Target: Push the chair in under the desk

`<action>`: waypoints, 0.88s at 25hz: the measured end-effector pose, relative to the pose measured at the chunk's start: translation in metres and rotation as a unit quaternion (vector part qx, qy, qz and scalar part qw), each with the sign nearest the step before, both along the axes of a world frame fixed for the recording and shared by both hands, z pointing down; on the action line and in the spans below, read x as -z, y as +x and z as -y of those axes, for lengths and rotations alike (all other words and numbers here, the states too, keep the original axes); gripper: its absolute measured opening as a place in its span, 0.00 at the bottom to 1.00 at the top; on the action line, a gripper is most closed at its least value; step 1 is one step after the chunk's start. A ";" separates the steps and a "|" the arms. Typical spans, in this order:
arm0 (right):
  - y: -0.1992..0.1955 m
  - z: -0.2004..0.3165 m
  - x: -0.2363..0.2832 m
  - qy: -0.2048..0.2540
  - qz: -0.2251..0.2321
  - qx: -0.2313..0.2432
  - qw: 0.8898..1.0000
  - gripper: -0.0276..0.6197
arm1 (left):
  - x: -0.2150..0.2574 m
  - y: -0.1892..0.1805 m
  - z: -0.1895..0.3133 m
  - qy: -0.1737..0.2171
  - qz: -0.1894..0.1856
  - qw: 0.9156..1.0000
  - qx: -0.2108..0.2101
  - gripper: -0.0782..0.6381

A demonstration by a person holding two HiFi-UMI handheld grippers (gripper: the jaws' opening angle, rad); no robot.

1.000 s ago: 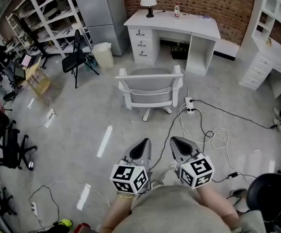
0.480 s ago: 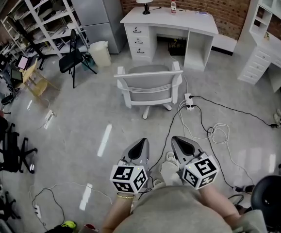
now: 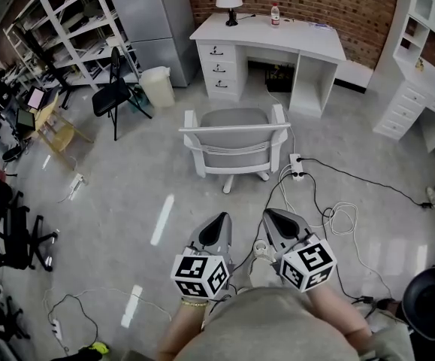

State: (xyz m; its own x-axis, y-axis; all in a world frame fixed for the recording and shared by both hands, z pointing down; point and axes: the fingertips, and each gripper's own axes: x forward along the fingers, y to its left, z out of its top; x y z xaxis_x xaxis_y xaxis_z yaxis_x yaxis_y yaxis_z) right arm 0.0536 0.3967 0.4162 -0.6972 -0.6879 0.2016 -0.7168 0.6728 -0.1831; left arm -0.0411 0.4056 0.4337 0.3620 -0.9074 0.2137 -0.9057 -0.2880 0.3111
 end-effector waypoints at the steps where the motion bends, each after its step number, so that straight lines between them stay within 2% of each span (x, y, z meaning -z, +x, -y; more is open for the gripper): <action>1: -0.001 0.006 0.000 0.001 0.000 0.001 1.000 0.05 | 0.001 0.000 0.006 0.001 -0.001 1.000 0.001 0.12; 22: -0.005 0.108 0.005 -0.004 -0.003 0.037 0.999 0.05 | 0.013 -0.001 0.105 0.004 0.002 0.999 0.033 0.12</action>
State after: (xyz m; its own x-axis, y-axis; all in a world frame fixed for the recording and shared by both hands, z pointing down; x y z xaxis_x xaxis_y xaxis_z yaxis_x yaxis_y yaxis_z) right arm 0.0491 0.2885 0.4112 -0.7453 -0.6326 0.2107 -0.6658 0.7229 -0.1847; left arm -0.0425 0.3008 0.4207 0.3001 -0.9311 0.2074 -0.9243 -0.2301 0.3044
